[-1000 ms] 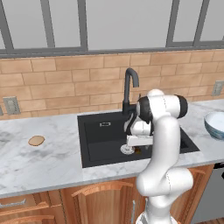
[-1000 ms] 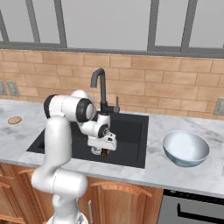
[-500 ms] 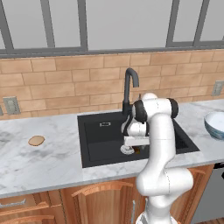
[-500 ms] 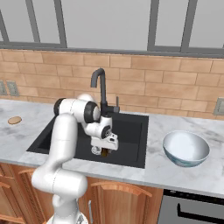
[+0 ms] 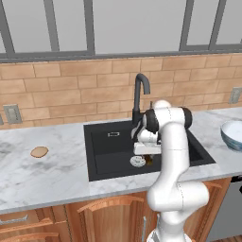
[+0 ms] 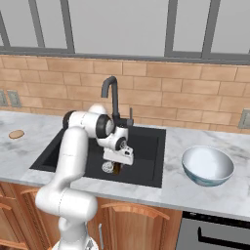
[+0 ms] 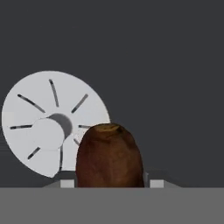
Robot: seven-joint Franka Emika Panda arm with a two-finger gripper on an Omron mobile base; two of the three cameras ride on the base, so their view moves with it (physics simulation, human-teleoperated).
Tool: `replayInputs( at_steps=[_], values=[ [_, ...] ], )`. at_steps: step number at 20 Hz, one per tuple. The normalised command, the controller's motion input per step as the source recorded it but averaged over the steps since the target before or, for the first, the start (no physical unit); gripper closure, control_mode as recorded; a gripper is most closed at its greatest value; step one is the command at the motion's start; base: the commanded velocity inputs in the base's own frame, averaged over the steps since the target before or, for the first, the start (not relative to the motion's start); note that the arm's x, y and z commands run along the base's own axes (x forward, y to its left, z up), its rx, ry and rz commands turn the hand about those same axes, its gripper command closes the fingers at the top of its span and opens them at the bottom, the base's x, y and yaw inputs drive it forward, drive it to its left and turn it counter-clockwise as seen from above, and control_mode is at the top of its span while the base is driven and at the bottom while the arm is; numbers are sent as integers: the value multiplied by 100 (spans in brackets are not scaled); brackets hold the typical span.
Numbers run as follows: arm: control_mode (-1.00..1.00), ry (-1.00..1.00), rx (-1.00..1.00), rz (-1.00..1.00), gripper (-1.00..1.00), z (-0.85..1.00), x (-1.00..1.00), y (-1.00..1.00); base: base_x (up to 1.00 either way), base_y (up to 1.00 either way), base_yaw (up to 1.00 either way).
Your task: Pick the sweet potato from the sink and place it in the bowl. Then pick the bowl and place it in the microwave. Then close the microwave door and press the start button.
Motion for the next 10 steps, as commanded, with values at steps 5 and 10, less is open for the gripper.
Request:
replayInputs(
  at_steps=[5, 10],
  values=[
    [-100, 0, 1, 0, 100, 95, -65, -6, 0, 0, 0],
    [-100, -1, 0, 0, 100, 100, -59, -23, 0, 0, 0]
  ],
)
